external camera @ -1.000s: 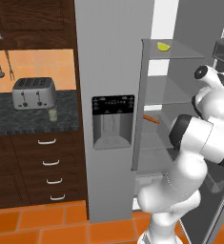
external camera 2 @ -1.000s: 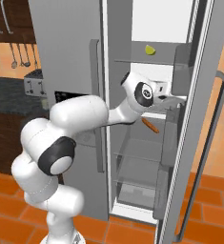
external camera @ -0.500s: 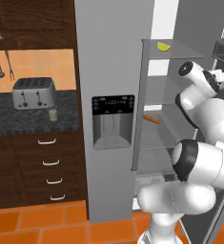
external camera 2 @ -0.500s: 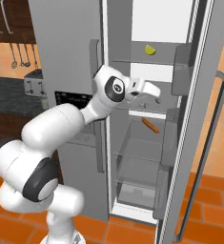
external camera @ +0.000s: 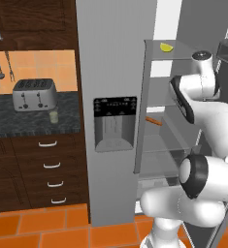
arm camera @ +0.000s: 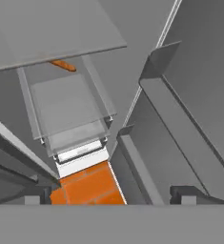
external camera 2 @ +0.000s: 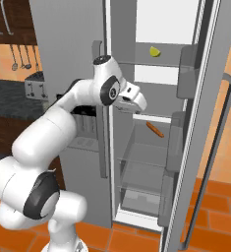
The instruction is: Grab a lemon wedge from the fridge and one ice cube from the ice bowl, and put them in the glass of lemonade.
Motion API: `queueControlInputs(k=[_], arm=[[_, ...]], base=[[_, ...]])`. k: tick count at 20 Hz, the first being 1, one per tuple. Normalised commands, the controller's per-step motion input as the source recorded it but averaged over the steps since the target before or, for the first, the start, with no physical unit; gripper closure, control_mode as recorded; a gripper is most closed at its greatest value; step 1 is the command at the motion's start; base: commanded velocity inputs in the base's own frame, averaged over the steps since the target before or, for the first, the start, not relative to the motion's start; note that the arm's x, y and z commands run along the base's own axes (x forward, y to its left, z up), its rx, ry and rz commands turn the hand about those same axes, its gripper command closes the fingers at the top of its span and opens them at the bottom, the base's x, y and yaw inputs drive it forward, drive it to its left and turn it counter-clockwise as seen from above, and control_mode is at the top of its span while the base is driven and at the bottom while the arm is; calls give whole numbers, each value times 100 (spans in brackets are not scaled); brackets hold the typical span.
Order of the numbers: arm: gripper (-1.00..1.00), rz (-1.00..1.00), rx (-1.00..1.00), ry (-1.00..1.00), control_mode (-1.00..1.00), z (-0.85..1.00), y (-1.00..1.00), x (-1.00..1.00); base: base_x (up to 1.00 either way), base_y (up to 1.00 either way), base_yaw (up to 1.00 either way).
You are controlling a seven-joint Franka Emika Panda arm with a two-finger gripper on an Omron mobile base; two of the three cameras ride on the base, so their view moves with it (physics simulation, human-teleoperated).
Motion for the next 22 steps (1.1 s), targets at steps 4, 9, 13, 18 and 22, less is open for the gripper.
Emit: queueControlInputs(k=[4, 9, 13, 18, 22], arm=[[-100, 32, 33, 2, -100, 4, 46, -56], [-100, 15, 2, -1, -100, 53, 70, -100], [-100, 10, 0, -3, -100, 26, 91, -100], [-100, 11, 0, -1, -100, -6, 59, -100], [-100, 14, 0, -2, -100, -18, 41, -100]], base=[[0, 0, 0], [0, 0, 0], [0, 0, 0], [0, 0, 0], [0, 0, 0]])
